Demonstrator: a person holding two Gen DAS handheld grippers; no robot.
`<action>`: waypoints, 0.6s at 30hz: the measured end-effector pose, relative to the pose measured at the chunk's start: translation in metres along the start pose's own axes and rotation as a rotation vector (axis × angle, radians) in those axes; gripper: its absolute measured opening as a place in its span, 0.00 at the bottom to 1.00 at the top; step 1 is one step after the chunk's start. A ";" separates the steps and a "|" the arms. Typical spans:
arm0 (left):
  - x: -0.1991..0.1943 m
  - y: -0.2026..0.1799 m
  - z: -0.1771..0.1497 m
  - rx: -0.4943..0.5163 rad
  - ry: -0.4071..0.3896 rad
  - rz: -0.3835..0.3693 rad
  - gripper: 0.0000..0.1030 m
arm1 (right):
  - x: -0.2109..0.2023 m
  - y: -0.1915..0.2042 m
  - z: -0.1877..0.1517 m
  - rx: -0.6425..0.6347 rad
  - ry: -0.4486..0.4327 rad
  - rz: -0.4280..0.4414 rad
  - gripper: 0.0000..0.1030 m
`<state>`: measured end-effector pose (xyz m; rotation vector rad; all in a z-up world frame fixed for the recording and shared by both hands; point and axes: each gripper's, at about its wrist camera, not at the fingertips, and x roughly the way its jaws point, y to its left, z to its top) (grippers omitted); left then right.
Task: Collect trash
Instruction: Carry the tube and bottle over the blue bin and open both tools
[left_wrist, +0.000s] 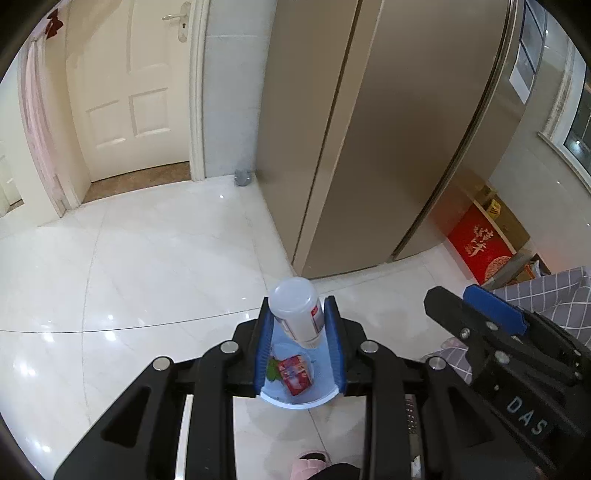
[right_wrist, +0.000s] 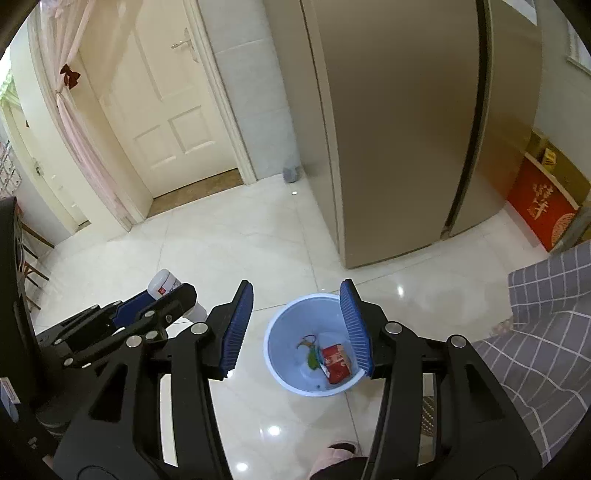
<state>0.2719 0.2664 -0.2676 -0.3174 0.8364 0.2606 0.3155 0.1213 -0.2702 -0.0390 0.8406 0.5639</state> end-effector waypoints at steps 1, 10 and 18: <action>0.000 -0.003 0.000 0.000 0.003 -0.006 0.26 | -0.002 -0.001 -0.001 -0.002 -0.002 -0.012 0.49; 0.002 -0.016 0.000 0.019 -0.004 -0.015 0.26 | -0.015 -0.001 0.004 -0.012 -0.045 -0.062 0.52; 0.008 -0.025 0.005 0.039 -0.005 -0.020 0.26 | -0.018 -0.013 0.006 0.008 -0.072 -0.077 0.52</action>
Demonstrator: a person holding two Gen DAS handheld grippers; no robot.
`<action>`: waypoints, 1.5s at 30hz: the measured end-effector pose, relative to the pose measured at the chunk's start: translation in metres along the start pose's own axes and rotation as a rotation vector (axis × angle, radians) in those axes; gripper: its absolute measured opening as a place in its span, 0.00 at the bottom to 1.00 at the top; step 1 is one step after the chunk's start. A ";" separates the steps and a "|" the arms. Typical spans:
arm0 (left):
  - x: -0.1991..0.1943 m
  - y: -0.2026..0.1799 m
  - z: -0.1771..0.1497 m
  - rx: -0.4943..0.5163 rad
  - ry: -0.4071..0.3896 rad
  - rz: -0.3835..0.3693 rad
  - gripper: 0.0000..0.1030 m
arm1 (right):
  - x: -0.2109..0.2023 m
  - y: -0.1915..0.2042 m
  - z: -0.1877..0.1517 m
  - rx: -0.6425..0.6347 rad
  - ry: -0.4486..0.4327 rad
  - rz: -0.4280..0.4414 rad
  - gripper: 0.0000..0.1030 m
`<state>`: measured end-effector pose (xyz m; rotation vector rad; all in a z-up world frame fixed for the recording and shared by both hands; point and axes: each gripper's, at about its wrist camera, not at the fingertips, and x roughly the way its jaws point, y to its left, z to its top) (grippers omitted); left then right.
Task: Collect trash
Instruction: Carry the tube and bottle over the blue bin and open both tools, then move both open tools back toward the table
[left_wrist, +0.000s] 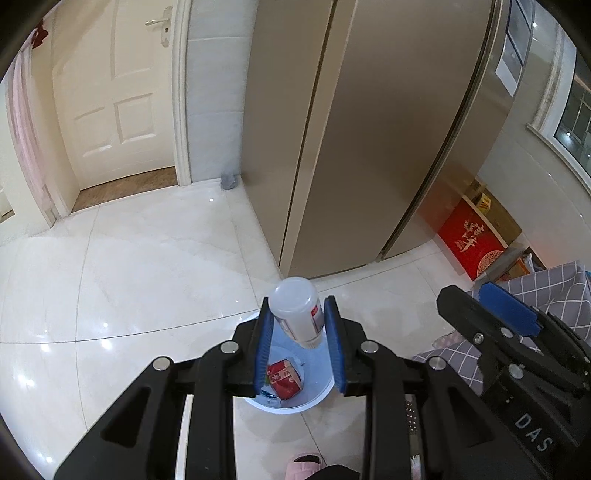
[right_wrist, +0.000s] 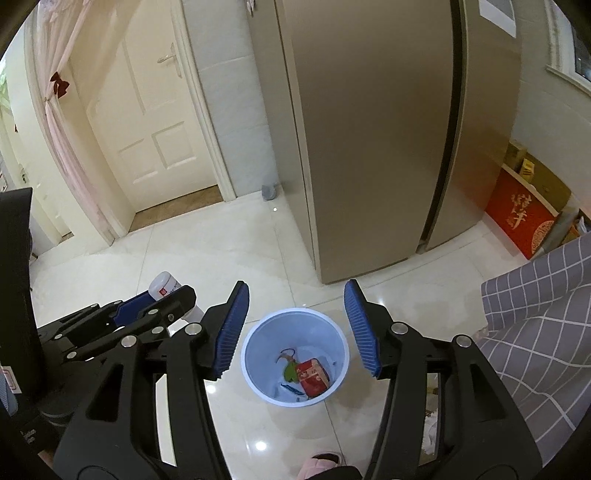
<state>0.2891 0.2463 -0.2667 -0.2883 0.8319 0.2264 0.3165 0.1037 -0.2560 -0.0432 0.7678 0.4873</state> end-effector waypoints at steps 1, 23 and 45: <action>0.001 0.000 0.000 0.001 0.000 -0.001 0.26 | 0.000 -0.001 0.000 0.002 -0.002 -0.002 0.52; -0.005 -0.027 0.006 0.029 -0.004 0.042 0.63 | -0.021 -0.026 0.001 0.063 -0.046 -0.035 0.54; -0.121 -0.143 -0.027 0.183 -0.137 -0.079 0.63 | -0.169 -0.086 -0.017 0.094 -0.142 -0.178 0.57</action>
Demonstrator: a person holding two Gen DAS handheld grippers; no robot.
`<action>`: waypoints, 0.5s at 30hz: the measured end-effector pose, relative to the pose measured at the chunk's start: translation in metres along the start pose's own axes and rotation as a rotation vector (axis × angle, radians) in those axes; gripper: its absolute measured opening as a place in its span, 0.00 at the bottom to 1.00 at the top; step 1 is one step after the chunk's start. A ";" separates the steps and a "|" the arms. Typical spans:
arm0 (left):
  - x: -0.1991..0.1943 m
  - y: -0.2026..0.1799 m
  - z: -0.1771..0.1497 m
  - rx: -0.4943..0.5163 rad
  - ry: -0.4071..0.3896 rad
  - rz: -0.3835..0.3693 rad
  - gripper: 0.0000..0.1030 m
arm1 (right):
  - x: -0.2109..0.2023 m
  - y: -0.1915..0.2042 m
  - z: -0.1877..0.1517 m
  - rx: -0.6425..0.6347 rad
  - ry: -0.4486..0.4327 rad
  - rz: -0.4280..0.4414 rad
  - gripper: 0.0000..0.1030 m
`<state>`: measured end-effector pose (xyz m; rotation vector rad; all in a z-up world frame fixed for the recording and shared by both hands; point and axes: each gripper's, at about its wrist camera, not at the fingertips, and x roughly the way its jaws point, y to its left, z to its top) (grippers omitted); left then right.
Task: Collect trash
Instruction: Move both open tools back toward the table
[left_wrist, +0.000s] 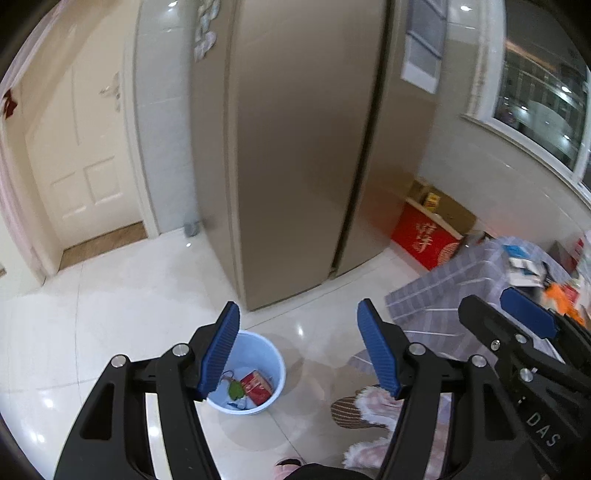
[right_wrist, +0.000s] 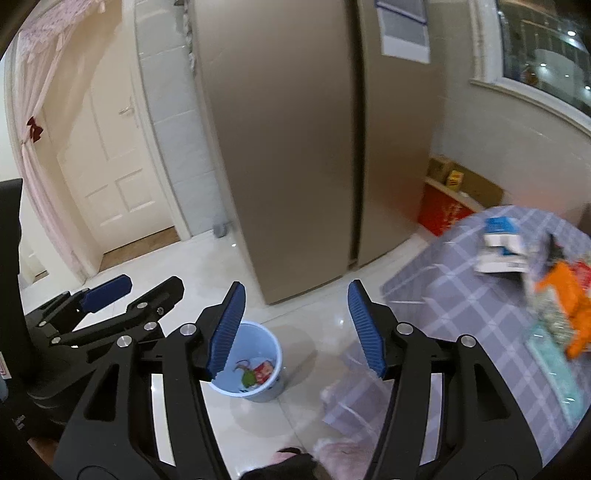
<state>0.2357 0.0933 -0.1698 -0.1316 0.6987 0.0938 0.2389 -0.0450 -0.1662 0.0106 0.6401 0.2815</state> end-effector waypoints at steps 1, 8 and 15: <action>-0.005 -0.010 -0.001 0.013 -0.004 -0.011 0.63 | -0.007 -0.007 -0.001 0.003 -0.005 -0.012 0.57; -0.028 -0.076 -0.011 0.101 -0.008 -0.073 0.64 | -0.052 -0.063 -0.012 0.043 -0.021 -0.088 0.58; -0.035 -0.150 -0.031 0.184 0.031 -0.156 0.67 | -0.087 -0.126 -0.036 0.087 0.017 -0.169 0.58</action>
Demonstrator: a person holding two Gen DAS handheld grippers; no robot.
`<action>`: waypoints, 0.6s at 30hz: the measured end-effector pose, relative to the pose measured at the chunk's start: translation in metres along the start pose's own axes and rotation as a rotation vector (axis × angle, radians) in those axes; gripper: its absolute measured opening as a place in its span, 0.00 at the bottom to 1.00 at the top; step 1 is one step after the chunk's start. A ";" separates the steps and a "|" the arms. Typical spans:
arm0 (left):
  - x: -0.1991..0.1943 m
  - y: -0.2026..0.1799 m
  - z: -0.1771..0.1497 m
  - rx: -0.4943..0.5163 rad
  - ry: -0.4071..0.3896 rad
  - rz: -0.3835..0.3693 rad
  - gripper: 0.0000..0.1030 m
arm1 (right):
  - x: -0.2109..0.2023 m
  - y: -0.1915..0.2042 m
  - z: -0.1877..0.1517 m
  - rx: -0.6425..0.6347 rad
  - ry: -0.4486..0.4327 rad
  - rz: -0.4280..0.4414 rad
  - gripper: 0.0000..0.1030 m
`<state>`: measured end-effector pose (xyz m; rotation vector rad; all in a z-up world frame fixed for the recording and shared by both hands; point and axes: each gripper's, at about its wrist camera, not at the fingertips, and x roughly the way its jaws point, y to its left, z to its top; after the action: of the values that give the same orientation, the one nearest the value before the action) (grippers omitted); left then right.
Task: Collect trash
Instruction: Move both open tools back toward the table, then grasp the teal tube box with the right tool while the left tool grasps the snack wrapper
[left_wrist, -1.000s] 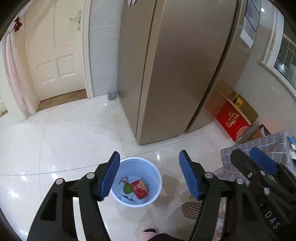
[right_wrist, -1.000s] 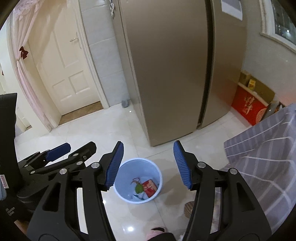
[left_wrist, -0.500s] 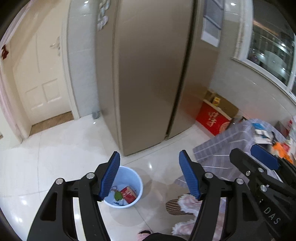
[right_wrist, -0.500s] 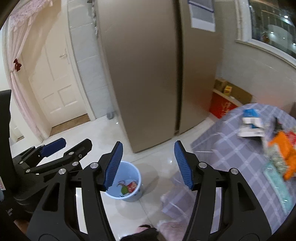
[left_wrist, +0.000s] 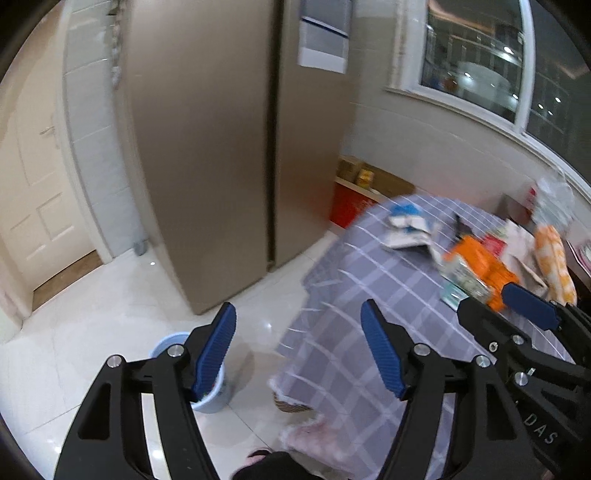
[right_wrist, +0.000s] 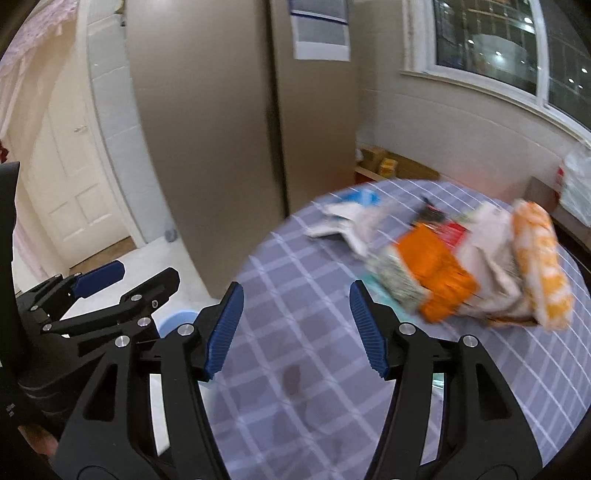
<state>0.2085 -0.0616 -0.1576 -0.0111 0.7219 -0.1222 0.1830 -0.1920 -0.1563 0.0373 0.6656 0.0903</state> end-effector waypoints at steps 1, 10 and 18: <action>0.002 -0.006 -0.003 0.008 0.008 -0.010 0.67 | -0.001 -0.008 -0.003 0.005 0.010 -0.012 0.58; 0.033 -0.060 -0.018 0.073 0.109 -0.079 0.70 | 0.013 -0.071 -0.026 0.040 0.130 -0.069 0.58; 0.051 -0.069 -0.019 0.074 0.135 -0.049 0.71 | 0.037 -0.080 -0.033 0.023 0.211 -0.052 0.59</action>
<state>0.2267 -0.1350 -0.2023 0.0503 0.8523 -0.1977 0.1979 -0.2680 -0.2099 0.0332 0.8778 0.0369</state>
